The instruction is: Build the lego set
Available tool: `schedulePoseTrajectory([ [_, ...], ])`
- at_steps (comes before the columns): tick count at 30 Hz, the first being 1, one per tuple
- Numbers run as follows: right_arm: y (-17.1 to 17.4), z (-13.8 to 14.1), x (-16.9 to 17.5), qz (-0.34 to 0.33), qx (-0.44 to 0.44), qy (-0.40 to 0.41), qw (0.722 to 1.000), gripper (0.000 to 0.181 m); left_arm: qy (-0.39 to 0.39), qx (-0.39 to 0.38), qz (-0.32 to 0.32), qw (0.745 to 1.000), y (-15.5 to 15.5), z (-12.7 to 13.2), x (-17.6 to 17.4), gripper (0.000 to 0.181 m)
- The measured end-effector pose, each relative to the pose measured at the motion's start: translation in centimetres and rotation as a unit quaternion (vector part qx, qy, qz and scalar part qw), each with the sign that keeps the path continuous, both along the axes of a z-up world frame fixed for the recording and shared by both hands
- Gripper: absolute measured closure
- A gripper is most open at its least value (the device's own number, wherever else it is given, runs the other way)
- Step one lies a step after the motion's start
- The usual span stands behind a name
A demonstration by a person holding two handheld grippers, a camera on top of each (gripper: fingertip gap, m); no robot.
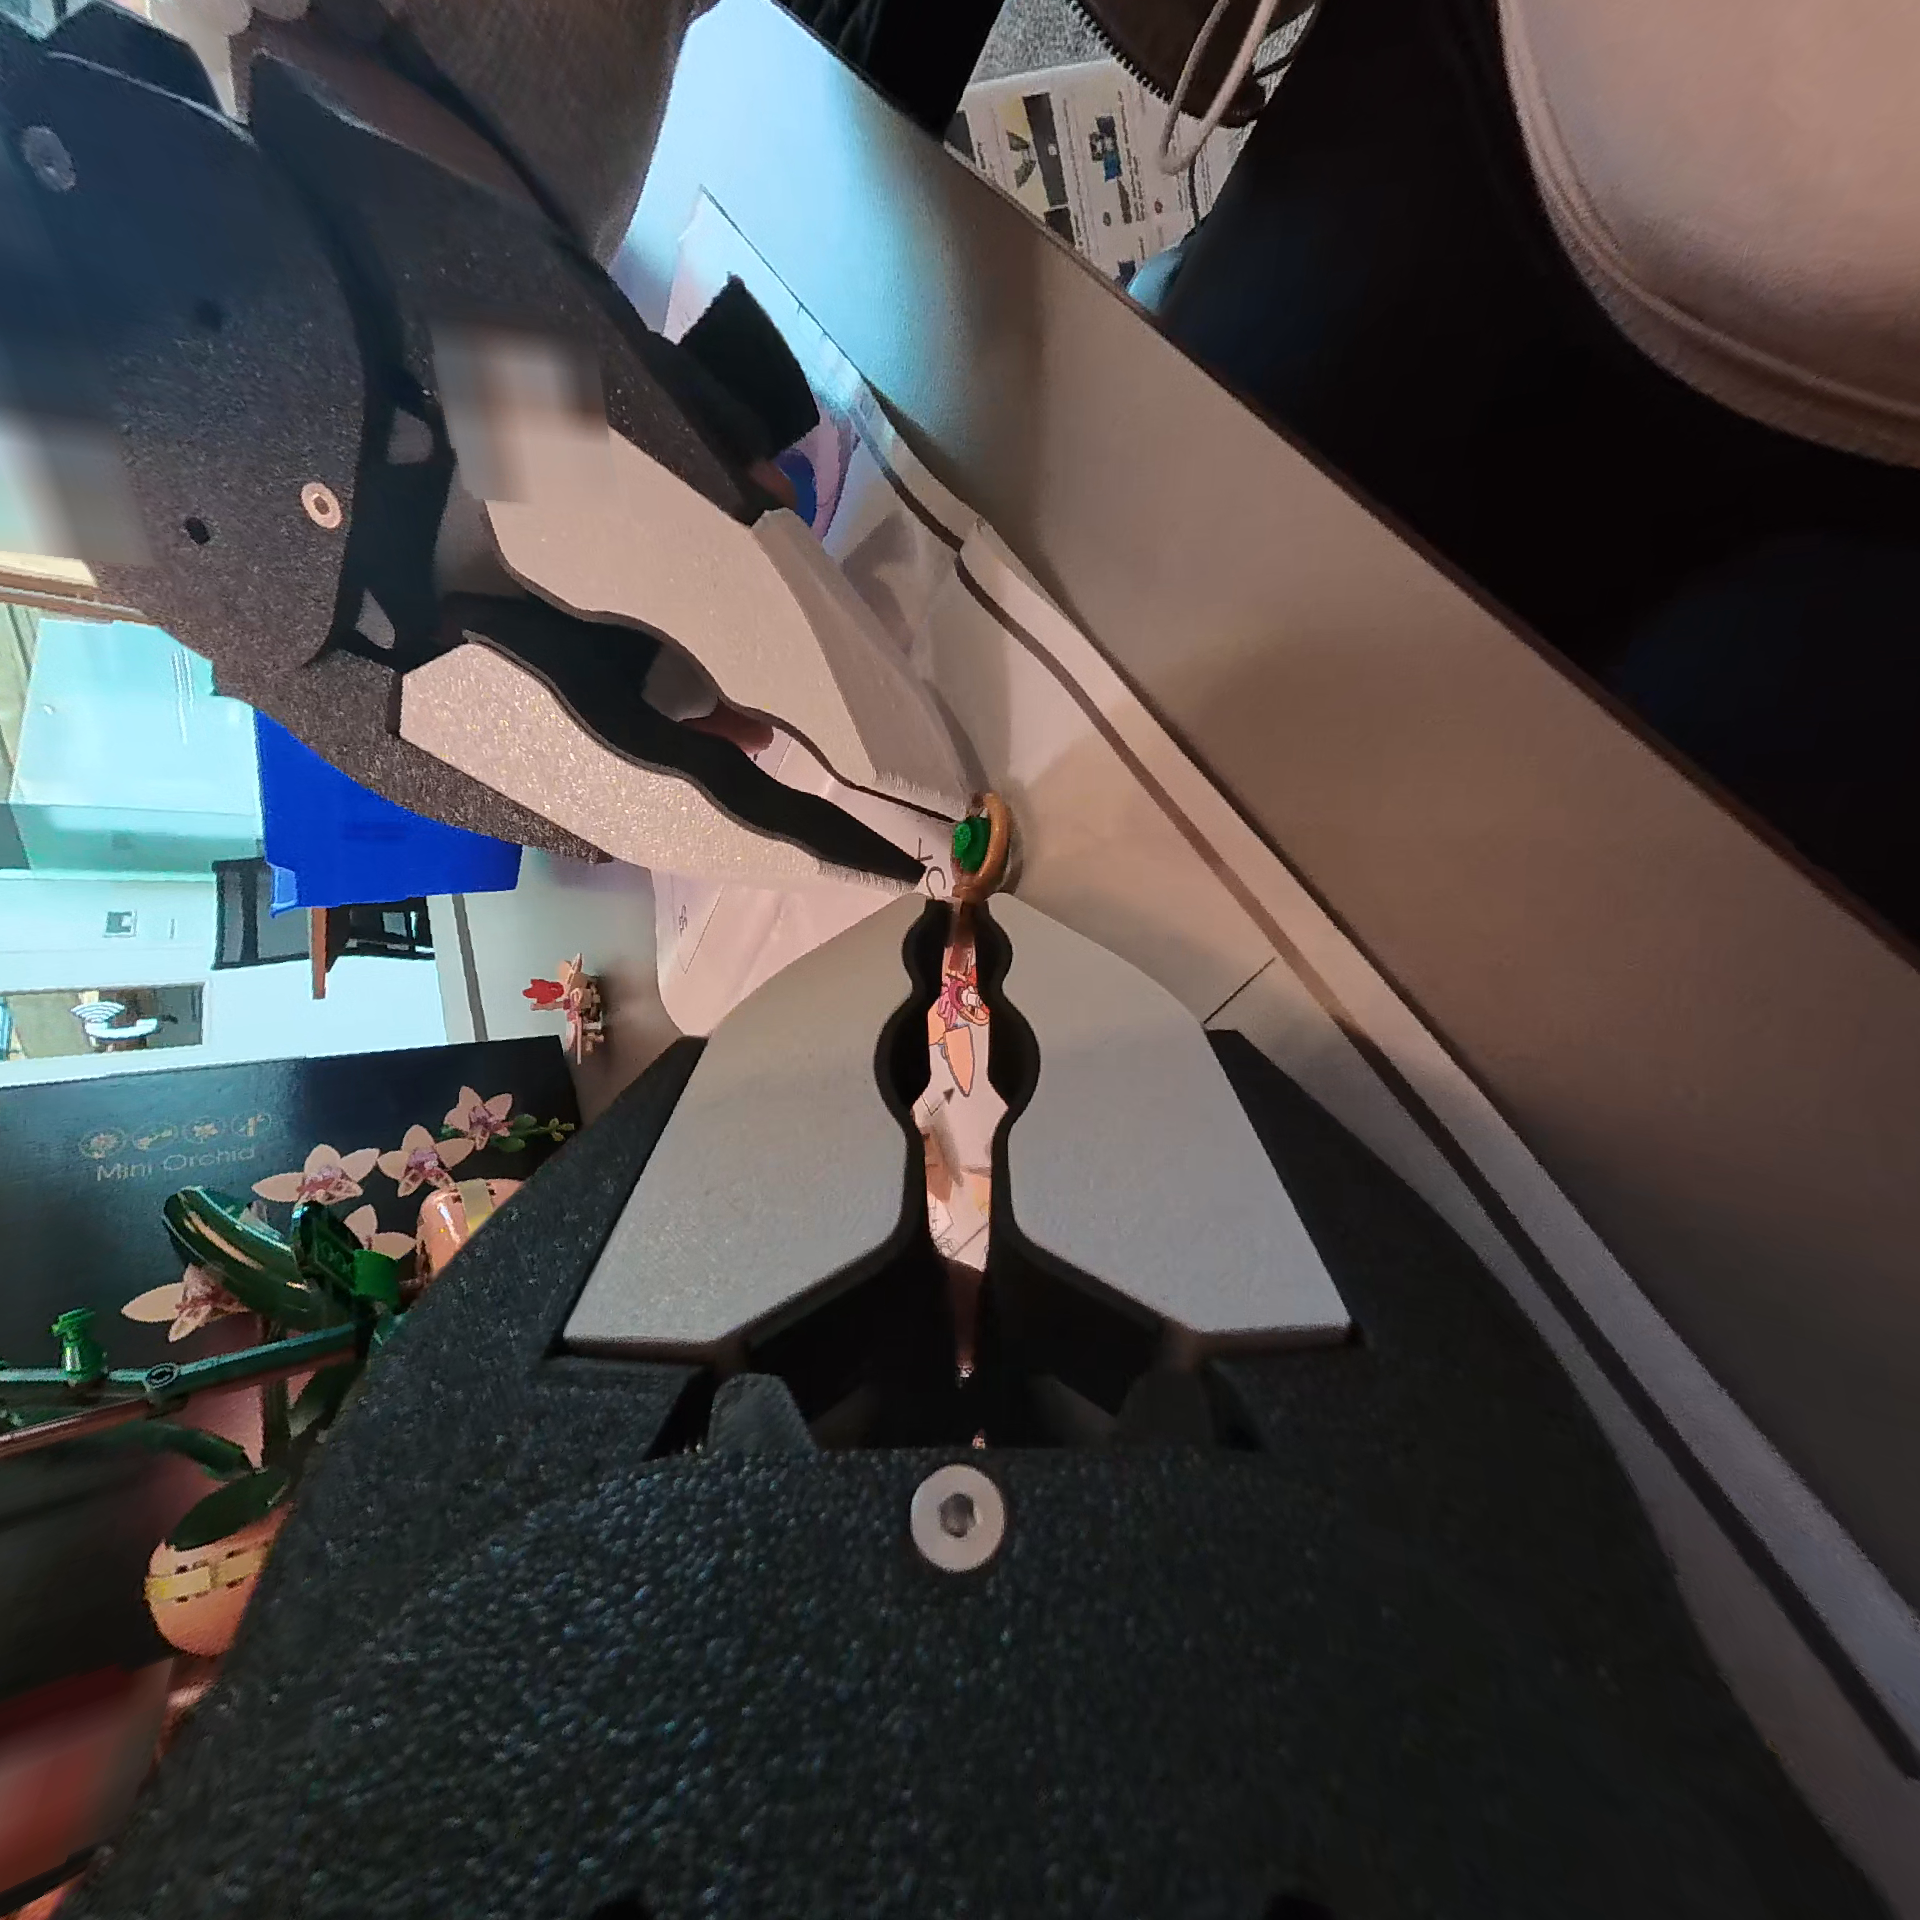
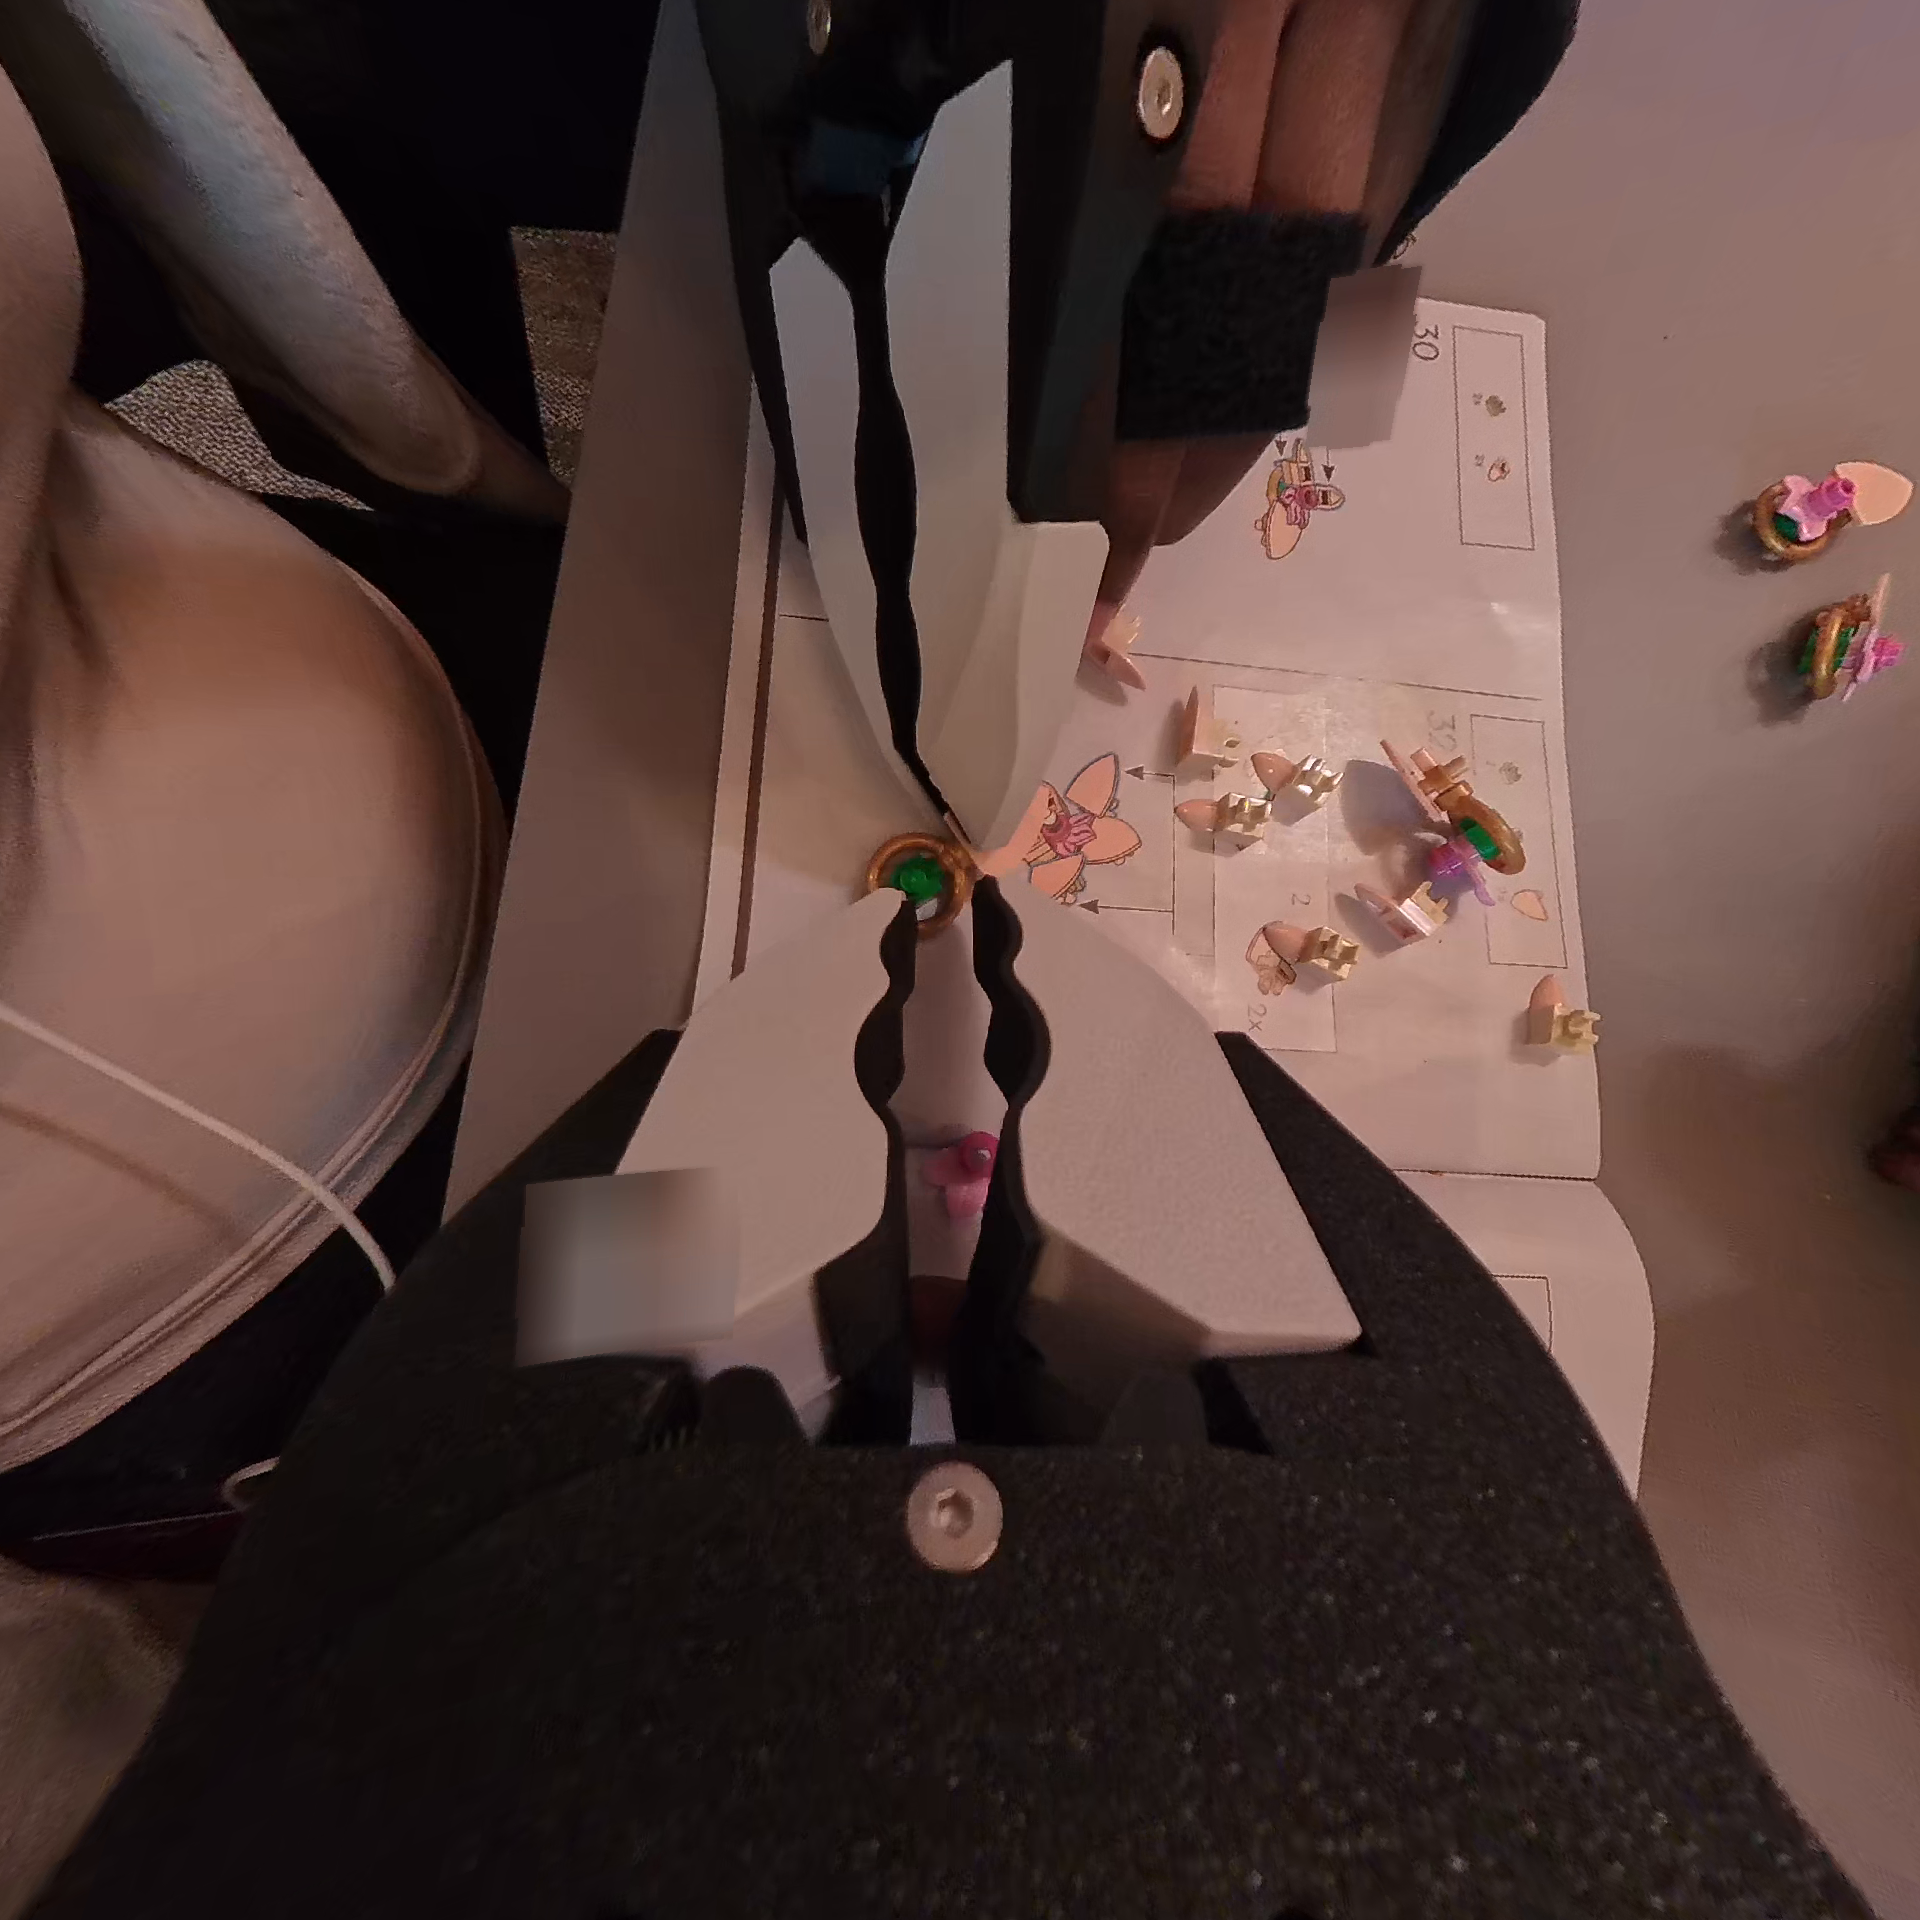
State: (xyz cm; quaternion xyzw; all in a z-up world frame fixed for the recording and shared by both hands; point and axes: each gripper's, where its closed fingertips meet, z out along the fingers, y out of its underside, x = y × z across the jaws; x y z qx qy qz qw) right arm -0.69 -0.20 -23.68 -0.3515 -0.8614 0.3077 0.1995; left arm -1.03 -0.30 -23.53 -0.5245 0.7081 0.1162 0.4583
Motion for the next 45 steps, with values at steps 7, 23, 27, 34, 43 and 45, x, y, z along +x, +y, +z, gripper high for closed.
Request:
schedulePoseTrajectory([
  [7, -0.12, 0.05, -0.13, 0.002, 0.009, 0.002, 1.0, 0.169, -0.01, -0.002, -0.001, 1.0, -0.02, 0.01, 0.0, 0.176],
  [23, -0.16, 0.08, -0.29, -0.008, 0.022, 0.004, 1.0, 0.165, -0.018, -0.016, -0.031, 0.999, -0.15, -0.03, 0.16, 0.177],
  [27, -0.15, 0.08, -0.32, 0.004, 0.029, 0.003, 1.0, 0.165, -0.025, -0.025, -0.04, 0.999, -0.19, -0.03, 0.2, 0.177],
  [34, -0.13, 0.11, -0.43, 0.031, 0.045, -0.009, 0.998, 0.163, -0.035, -0.035, -0.048, 0.998, -0.25, -0.03, 0.24, 0.177],
  [43, -0.48, 0.5, -0.46, 0.023, 0.013, 0.005, 1.0, 0.161, -0.021, -0.019, -0.053, 0.998, -0.2, 0.06, 0.21, 0.177],
  [45, -0.29, 0.43, -0.57, 0.022, 0.018, 0.003, 1.0, 0.16, -0.02, -0.017, -0.054, 0.998, -0.21, 0.06, 0.21, 0.177],
])
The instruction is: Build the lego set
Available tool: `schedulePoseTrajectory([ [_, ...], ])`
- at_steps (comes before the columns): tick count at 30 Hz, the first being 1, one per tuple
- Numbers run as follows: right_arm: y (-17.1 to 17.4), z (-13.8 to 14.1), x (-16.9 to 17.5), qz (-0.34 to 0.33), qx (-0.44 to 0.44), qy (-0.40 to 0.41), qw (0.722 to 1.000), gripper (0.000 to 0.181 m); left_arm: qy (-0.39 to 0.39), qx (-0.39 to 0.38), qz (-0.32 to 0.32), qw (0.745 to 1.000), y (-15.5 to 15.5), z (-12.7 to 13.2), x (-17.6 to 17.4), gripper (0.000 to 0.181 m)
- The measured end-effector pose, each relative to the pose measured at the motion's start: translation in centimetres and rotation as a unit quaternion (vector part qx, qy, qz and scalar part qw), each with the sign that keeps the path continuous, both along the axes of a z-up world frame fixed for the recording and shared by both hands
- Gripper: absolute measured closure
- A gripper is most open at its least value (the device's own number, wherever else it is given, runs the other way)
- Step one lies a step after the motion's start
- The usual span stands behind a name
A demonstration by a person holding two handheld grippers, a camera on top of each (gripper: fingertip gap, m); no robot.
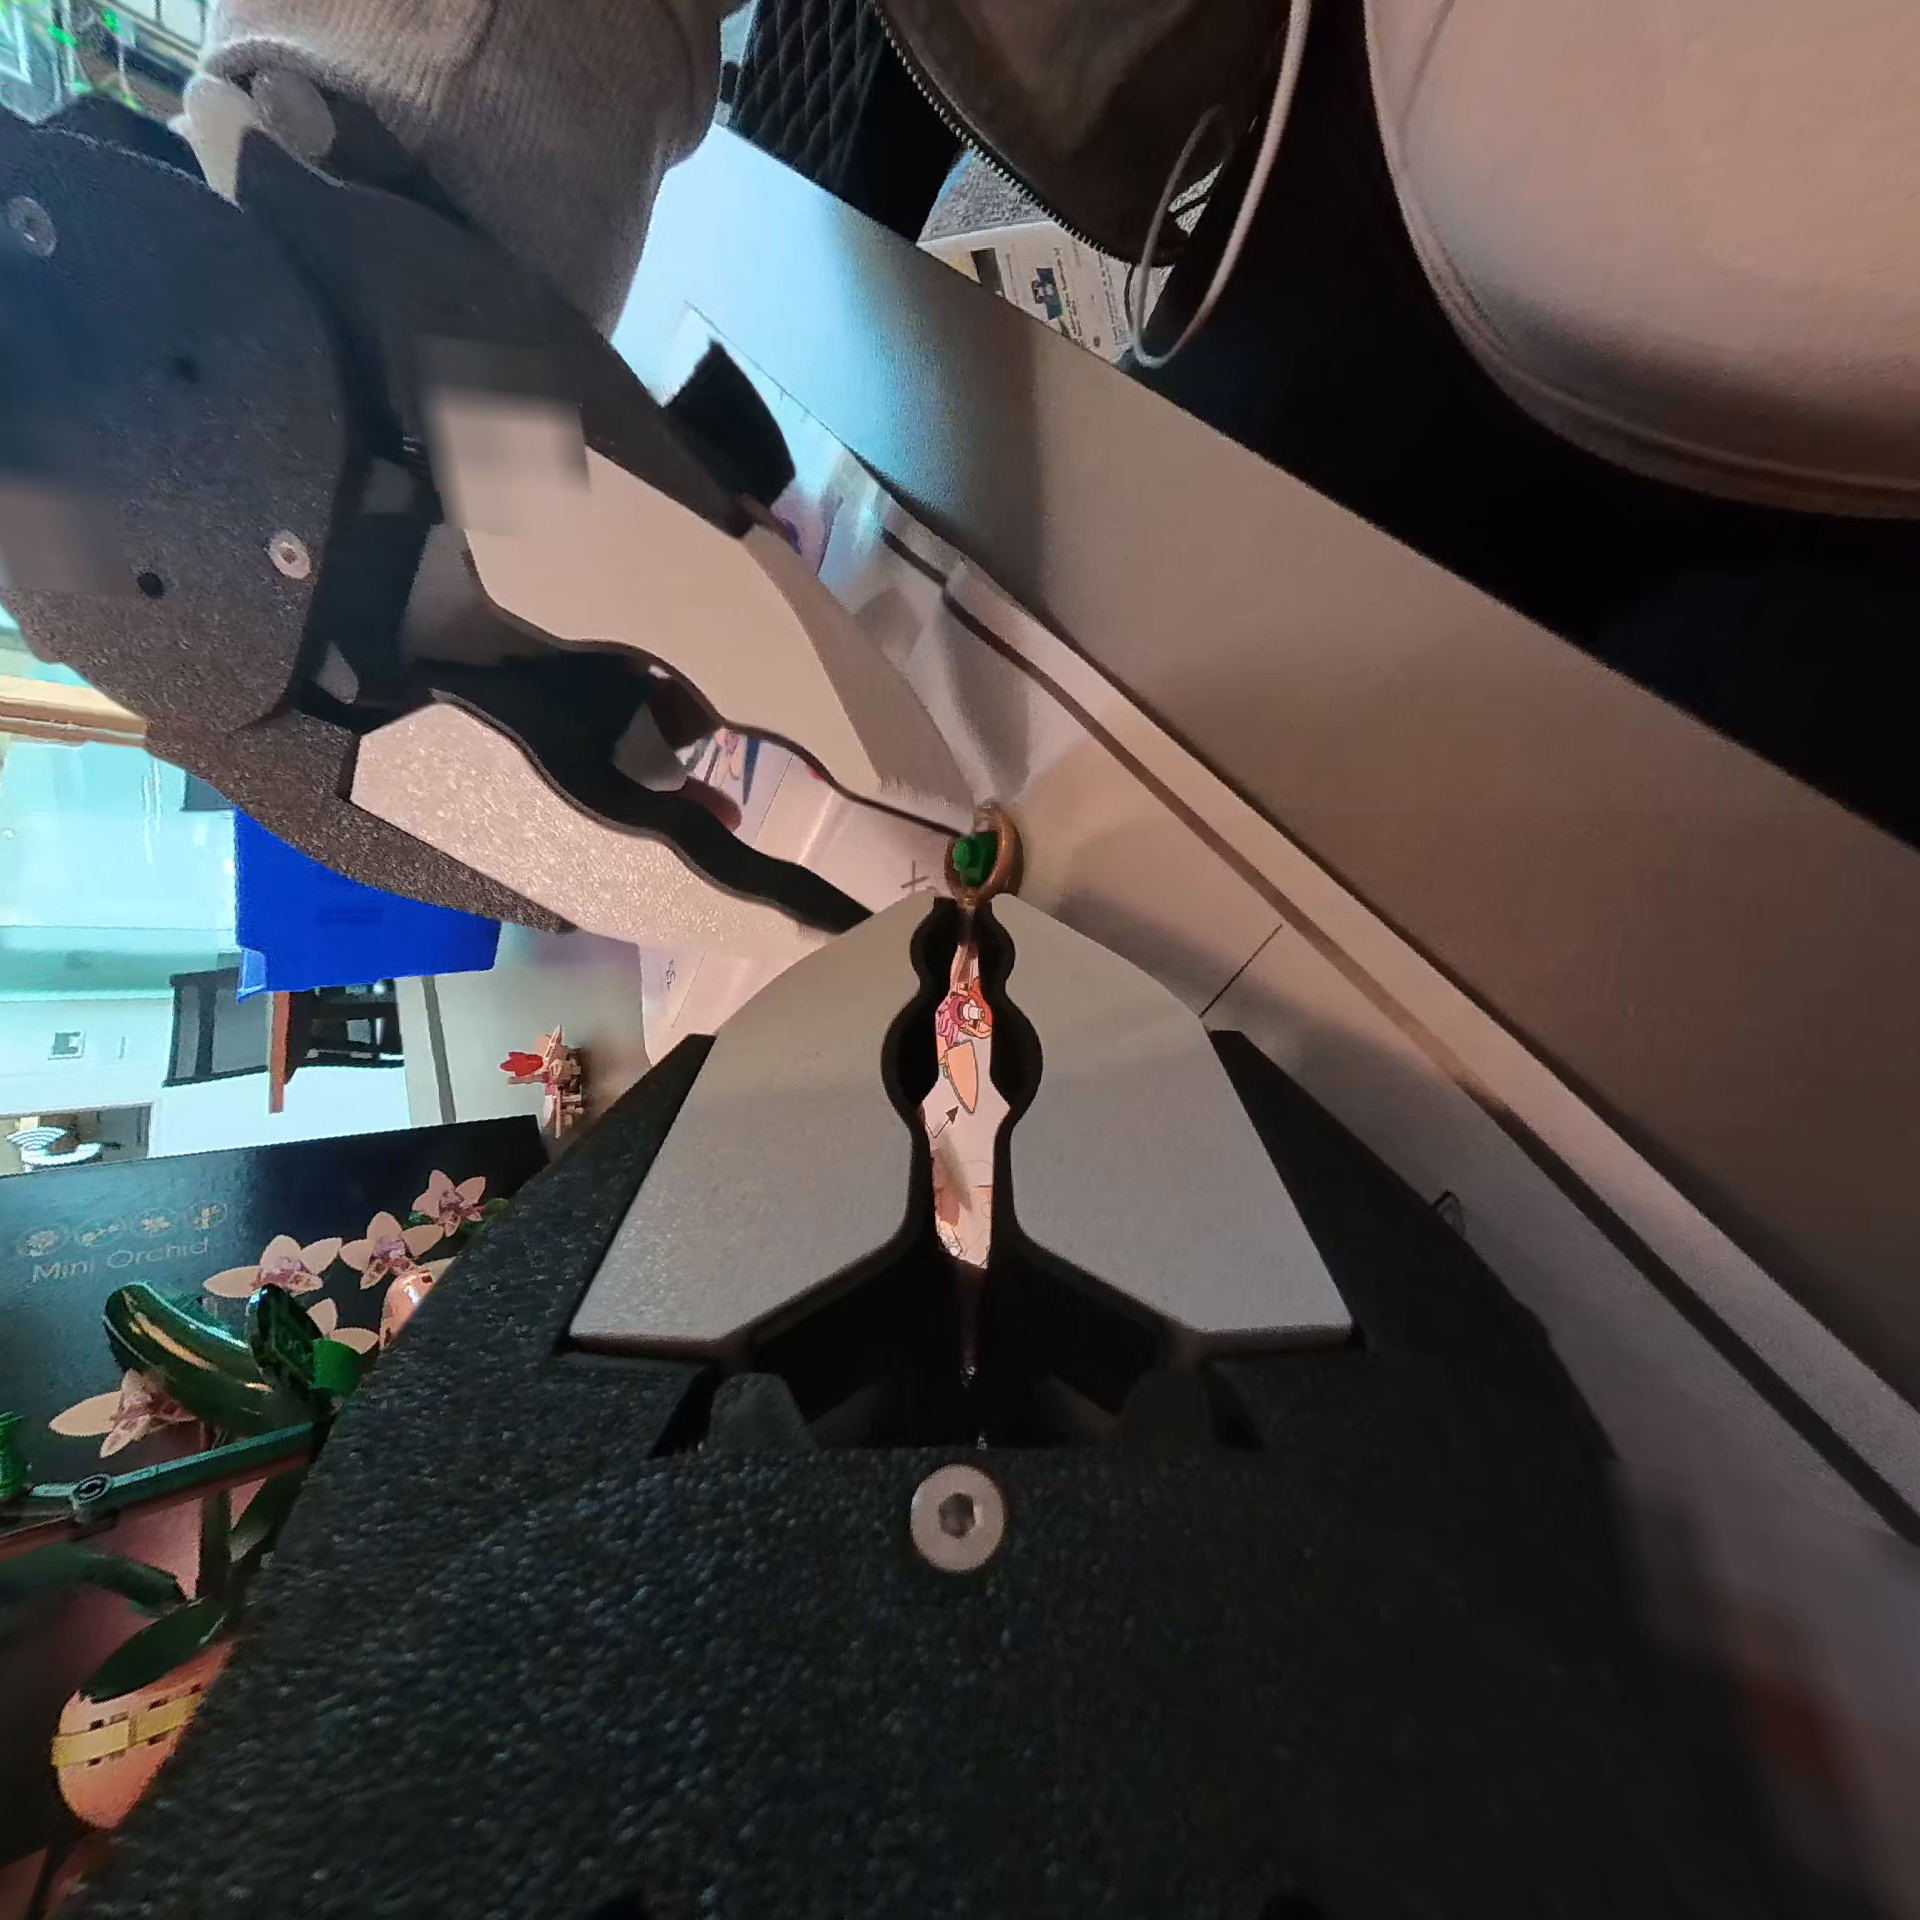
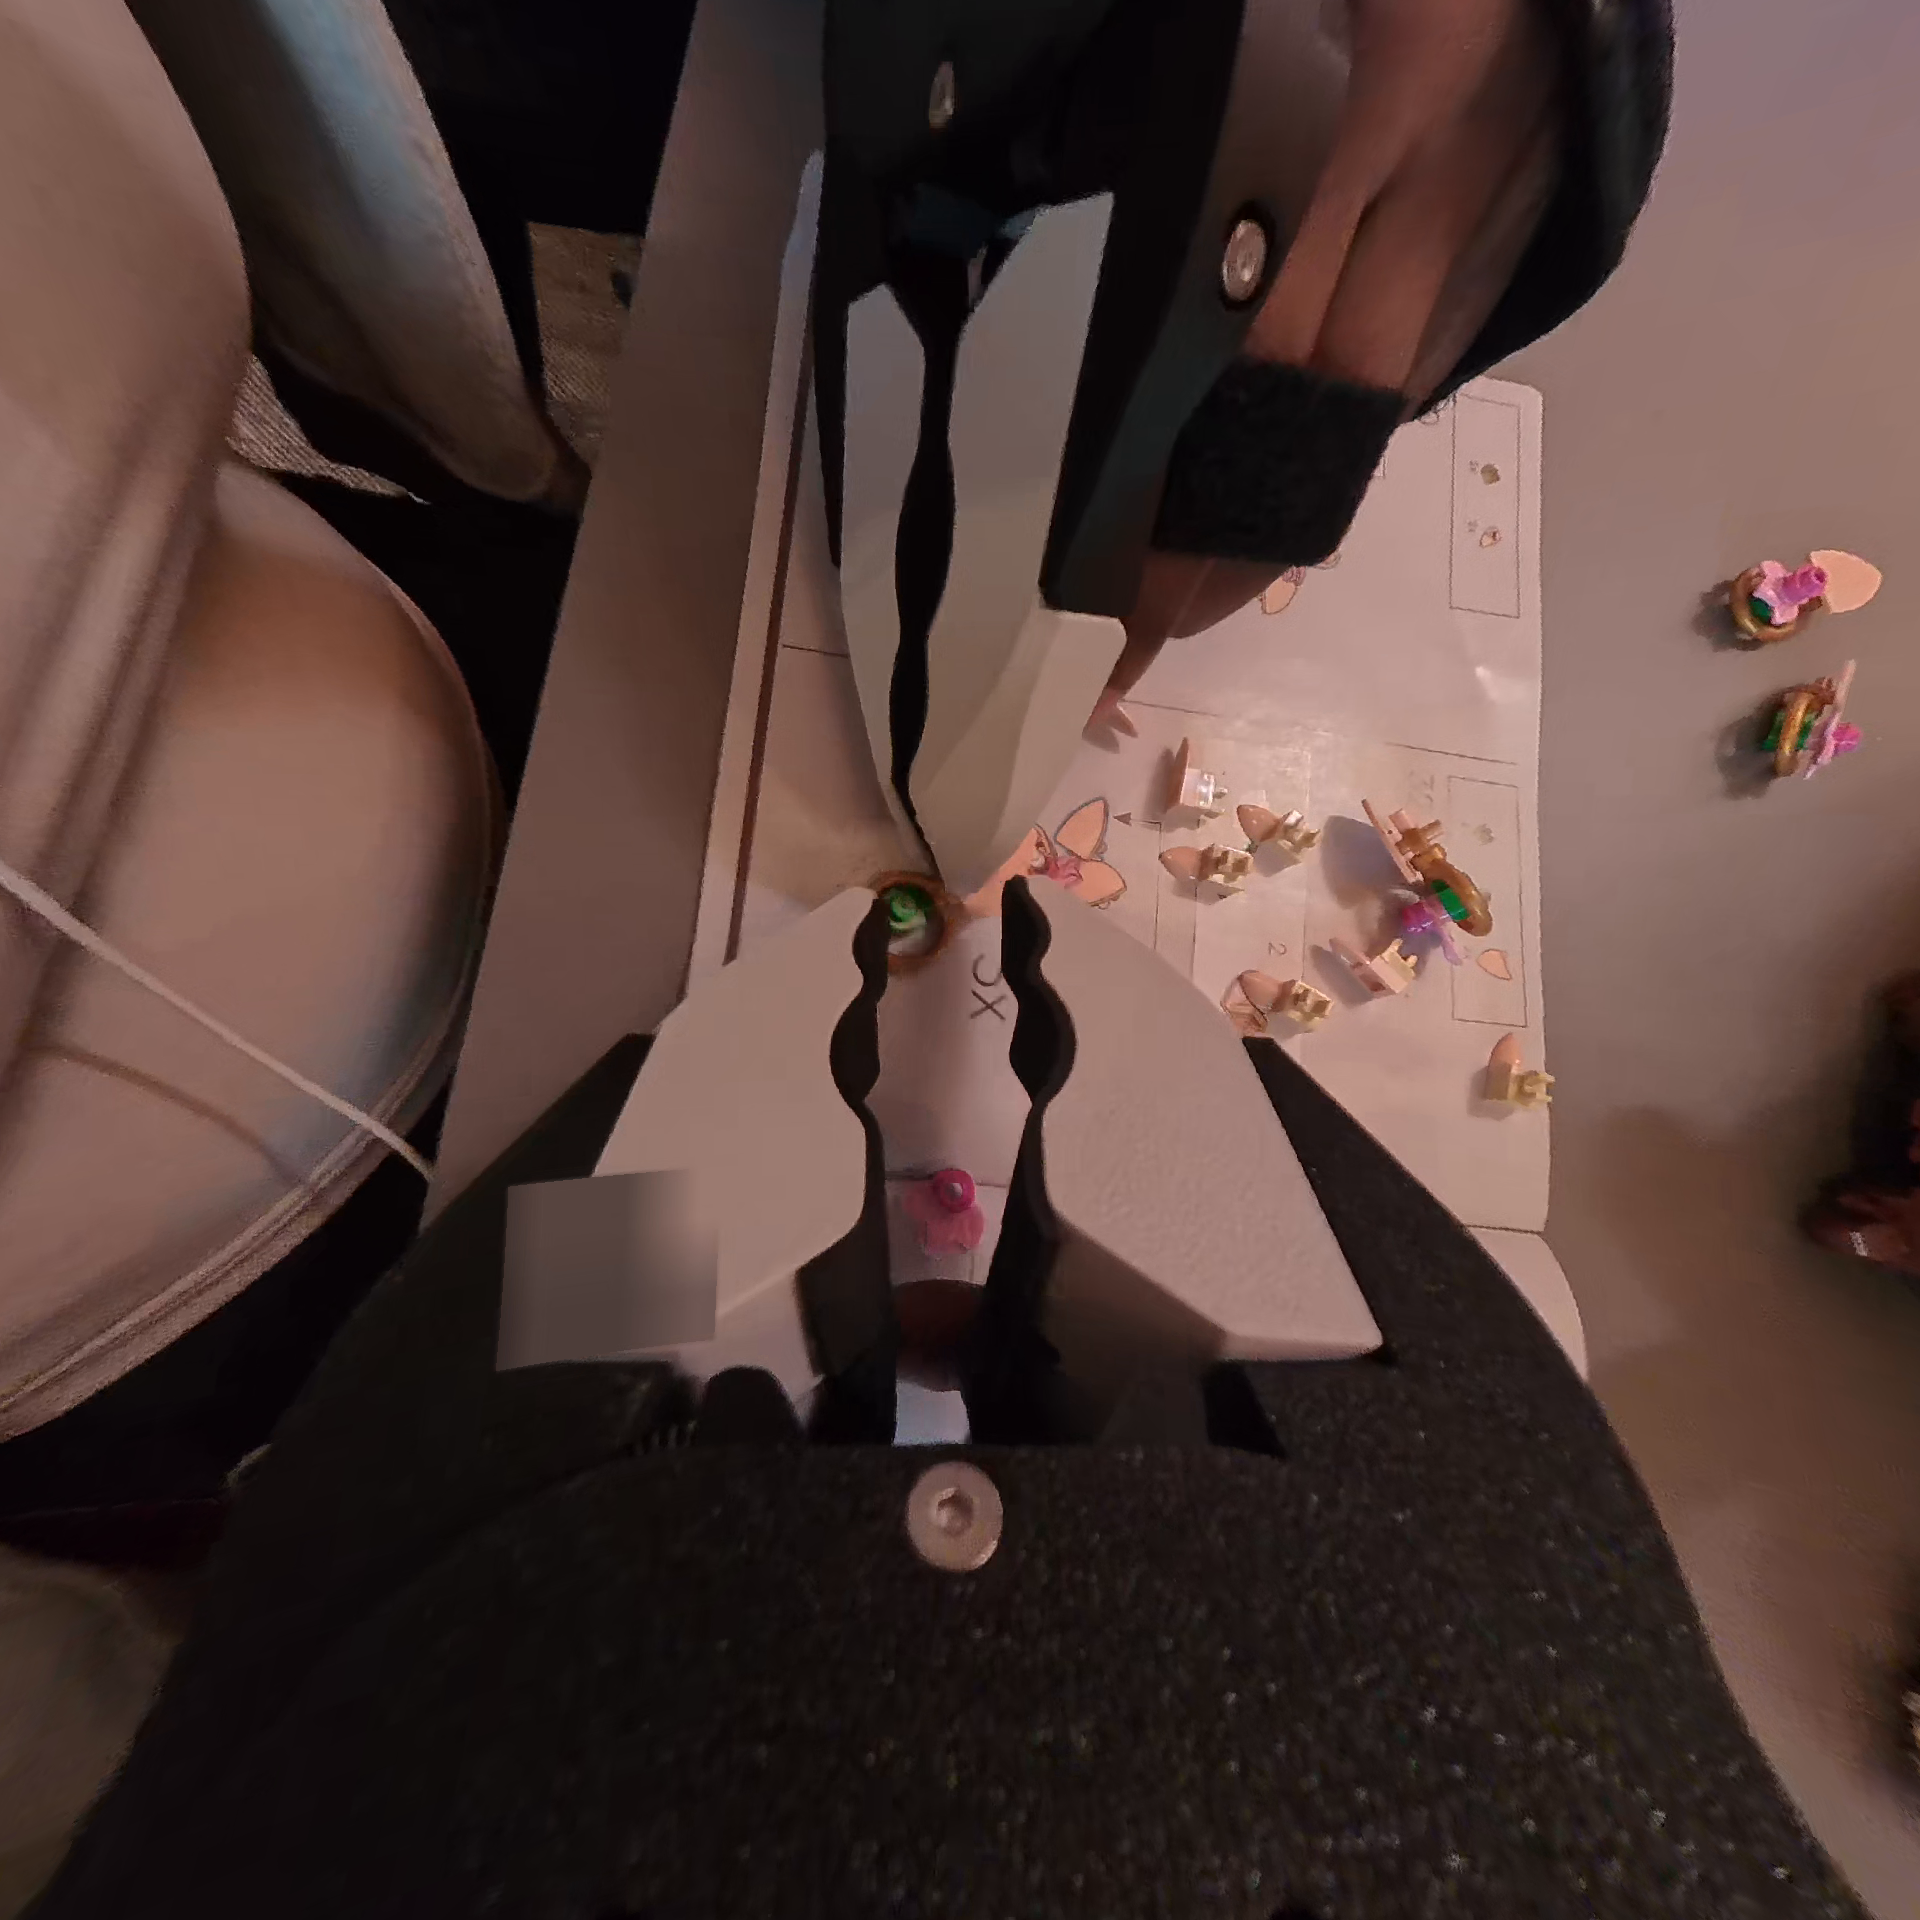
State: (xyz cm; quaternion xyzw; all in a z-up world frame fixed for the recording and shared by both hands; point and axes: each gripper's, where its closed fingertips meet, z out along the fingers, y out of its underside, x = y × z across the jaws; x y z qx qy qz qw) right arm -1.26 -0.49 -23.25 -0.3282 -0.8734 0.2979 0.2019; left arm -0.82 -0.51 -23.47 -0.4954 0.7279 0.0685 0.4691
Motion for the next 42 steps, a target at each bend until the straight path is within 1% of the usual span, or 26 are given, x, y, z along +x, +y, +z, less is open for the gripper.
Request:
schedulePoseTrajectory([
  [15, 0.17, -0.38, -0.06, 0.018, 0.006, -0.017, 1.0, 0.158, -0.004, 0.001, -0.006, 1.0, -0.09, -0.03, 0.01, 0.177],
  [26, 0.25, -0.52, -0.21, 0.052, 0.011, -0.04, 0.998, 0.155, -0.01, -0.007, -0.008, 1.0, -0.12, -0.06, 0.05, 0.178],
  [31, 0.04, -0.51, -0.06, 0.086, 0.025, -0.031, 0.995, 0.16, -0.015, -0.011, -0.008, 1.0, -0.15, -0.07, 0.08, 0.178],
  [34, 0.02, -0.52, -0.06, 0.114, 0.015, -0.026, 0.993, 0.16, -0.019, -0.014, -0.01, 1.0, -0.18, -0.07, 0.11, 0.178],
  [39, -0.02, -0.58, -0.2, 0.168, -0.008, -0.043, 0.985, 0.157, -0.023, -0.015, -0.012, 1.0, -0.2, -0.06, 0.13, 0.178],
  [42, -0.03, -0.62, -0.25, 0.185, -0.022, -0.05, 0.981, 0.155, -0.024, -0.015, -0.013, 1.0, -0.19, -0.07, 0.13, 0.178],
])
